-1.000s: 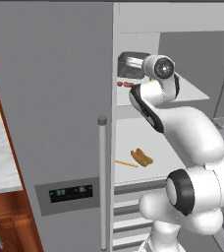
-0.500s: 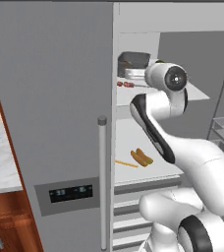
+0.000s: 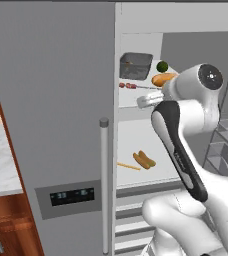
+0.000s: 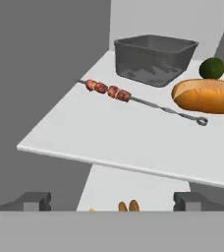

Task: Place the tupperware on the top shelf of the fridge. Make space for the tupperware among the existing items by rearranging them on the shelves if needed. Close the fridge door when finished.

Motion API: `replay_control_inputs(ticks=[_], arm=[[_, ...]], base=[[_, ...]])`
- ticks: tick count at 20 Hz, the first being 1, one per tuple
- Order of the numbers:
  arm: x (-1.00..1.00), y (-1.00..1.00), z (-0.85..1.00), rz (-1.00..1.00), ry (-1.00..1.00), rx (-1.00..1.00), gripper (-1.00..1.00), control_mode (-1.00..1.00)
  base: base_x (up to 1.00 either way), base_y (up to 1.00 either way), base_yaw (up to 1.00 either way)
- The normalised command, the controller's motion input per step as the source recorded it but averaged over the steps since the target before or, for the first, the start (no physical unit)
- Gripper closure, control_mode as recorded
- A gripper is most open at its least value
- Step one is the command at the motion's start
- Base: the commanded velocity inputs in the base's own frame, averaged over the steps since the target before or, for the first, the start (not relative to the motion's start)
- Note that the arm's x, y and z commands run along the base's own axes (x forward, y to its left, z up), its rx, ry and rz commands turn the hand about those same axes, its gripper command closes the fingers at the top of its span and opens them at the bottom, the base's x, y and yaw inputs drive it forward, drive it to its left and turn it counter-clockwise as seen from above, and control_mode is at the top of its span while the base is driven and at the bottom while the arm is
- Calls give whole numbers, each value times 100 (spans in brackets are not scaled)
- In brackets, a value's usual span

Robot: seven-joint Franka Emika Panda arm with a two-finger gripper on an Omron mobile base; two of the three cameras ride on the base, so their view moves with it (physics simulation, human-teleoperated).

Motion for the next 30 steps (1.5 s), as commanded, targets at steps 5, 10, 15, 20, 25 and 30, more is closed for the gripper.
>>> replay_control_inputs(ticks=[5,10,15,20,25,30], arm=[[-96,8,-42,3,33,-13,-100,-100],[-67,-7,-50,0,22,-8,-100,-100],[3,0,0,0,0,0,-100,-100],[0,0,0,0,0,0,-100,100],[0,0,0,0,0,0,-100,100],[0,0,0,0,0,0,-100,100]], base=[[0,0,0],[0,0,0],[0,0,0],[-12,1,0],[-75,40,0],[-99,10,-1]])
